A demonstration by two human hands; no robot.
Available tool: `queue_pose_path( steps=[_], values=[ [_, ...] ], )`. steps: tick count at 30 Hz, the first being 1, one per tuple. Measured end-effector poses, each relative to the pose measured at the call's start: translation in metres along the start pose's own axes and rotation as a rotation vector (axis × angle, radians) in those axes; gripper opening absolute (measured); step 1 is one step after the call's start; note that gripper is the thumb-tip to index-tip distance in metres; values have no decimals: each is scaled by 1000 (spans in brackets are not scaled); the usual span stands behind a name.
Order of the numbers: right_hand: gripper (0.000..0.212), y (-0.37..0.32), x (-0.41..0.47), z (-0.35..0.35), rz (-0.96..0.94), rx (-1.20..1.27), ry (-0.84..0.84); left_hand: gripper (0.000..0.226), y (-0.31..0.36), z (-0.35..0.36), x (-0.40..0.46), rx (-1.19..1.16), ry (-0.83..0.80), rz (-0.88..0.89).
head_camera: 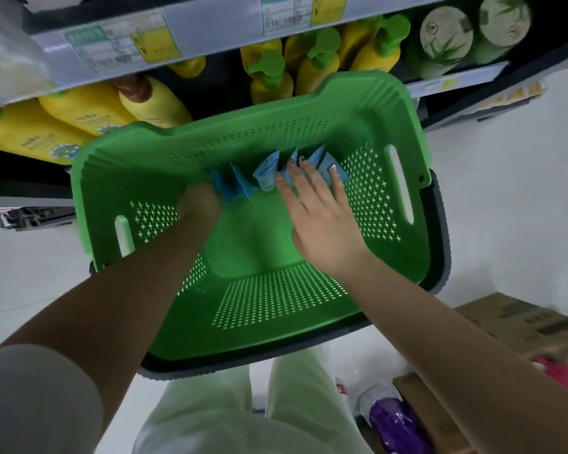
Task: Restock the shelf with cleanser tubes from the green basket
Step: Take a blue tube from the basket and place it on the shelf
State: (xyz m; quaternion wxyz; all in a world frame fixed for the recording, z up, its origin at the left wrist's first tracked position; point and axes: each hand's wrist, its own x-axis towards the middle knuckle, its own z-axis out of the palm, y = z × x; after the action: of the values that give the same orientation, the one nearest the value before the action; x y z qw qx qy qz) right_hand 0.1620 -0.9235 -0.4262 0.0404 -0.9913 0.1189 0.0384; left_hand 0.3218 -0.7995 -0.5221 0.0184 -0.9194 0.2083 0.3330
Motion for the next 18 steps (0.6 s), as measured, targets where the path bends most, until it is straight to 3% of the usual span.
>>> queue_pose_path(
  steps=[9,13,18],
  values=[
    [69,-3,5,-35,-21,7,55,30,1,-51,-64,-389,65,-31],
    [67,-6,10,-61,15,4,81,32,17,-93,-115,-544,147,47],
    [90,-17,10,-111,28,38,-95,28,45,-160,-176,-721,273,183]
  ],
)
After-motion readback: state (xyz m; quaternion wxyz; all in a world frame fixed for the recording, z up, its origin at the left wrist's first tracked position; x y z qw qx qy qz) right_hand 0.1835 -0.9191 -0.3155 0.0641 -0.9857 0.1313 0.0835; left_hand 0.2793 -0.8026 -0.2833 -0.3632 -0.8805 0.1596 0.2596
